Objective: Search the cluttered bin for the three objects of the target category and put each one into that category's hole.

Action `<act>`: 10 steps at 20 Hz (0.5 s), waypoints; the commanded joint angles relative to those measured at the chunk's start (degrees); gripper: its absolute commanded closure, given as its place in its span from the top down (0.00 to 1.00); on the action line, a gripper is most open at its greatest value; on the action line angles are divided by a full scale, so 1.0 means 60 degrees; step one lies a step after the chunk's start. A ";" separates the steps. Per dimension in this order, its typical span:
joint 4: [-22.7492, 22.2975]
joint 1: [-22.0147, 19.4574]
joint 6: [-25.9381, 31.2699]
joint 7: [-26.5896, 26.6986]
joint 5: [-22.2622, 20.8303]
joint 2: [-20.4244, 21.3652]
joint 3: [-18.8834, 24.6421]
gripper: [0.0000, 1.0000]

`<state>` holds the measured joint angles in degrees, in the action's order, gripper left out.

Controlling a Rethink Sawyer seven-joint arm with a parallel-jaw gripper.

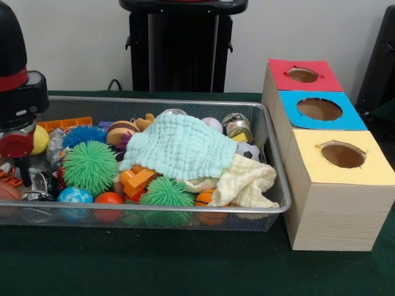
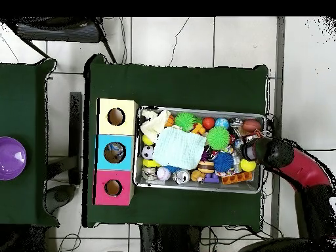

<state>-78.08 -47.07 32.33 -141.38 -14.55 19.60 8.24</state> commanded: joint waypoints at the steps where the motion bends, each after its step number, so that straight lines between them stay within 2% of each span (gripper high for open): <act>1: -0.1024 -0.0411 -0.0660 0.1408 -0.0811 -0.0678 0.0604 1.00; 10: -0.1652 -0.0555 -0.0405 0.1384 -0.0944 -0.0201 0.0573 1.00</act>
<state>-80.66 -48.94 32.15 -141.39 -15.43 20.35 8.96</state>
